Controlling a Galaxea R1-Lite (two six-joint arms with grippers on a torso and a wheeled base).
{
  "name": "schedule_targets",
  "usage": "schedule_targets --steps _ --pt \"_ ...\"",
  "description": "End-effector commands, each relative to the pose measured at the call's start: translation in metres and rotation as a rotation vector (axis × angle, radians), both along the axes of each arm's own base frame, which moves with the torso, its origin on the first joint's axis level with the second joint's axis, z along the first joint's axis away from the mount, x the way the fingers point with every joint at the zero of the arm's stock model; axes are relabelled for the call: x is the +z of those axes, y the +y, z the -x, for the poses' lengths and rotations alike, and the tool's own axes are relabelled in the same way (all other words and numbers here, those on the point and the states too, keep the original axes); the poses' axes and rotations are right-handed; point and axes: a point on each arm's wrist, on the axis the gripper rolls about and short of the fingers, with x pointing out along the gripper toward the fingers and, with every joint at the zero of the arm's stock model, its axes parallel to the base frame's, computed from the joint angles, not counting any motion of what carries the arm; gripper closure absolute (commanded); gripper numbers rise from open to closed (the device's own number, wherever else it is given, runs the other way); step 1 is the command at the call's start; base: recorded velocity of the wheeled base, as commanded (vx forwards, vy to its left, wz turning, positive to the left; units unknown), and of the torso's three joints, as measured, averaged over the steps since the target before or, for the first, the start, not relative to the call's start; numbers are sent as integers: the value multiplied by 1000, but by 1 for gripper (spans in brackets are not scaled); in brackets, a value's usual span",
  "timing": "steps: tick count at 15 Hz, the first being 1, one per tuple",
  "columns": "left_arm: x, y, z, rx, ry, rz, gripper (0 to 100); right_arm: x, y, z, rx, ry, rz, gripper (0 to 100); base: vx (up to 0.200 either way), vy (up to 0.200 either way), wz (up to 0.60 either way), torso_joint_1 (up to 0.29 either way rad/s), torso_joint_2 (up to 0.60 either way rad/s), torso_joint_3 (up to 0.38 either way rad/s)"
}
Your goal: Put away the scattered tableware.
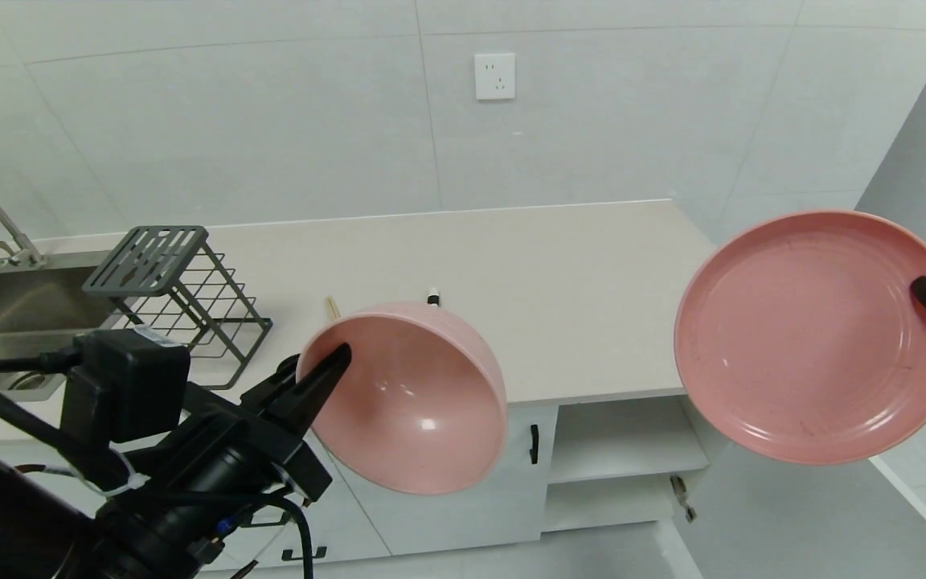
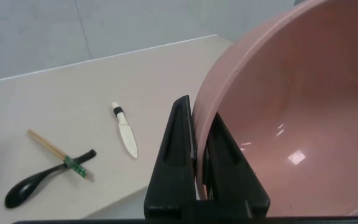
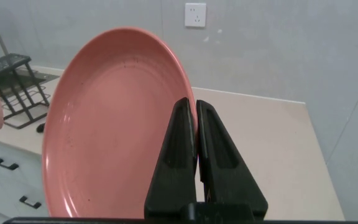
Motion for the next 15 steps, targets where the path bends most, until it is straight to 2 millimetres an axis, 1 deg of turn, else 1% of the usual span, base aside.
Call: schedule_targets --steps 1,3,7,15 --pt "0 0 0 1 1 0 100 0 0 0 1 0 0 100 0 0 0 0 0 0" --pt "-3 0 0 3 10 -9 100 0 0 0 1 1 0 100 0 0 0 0 0 0" --pt "-4 1 0 6 15 -13 100 0 0 0 1 0 0 100 0 -200 0 7 0 0" --pt "-6 2 1 5 22 -16 100 0 0 0 1 3 0 100 0 0 0 0 0 0"
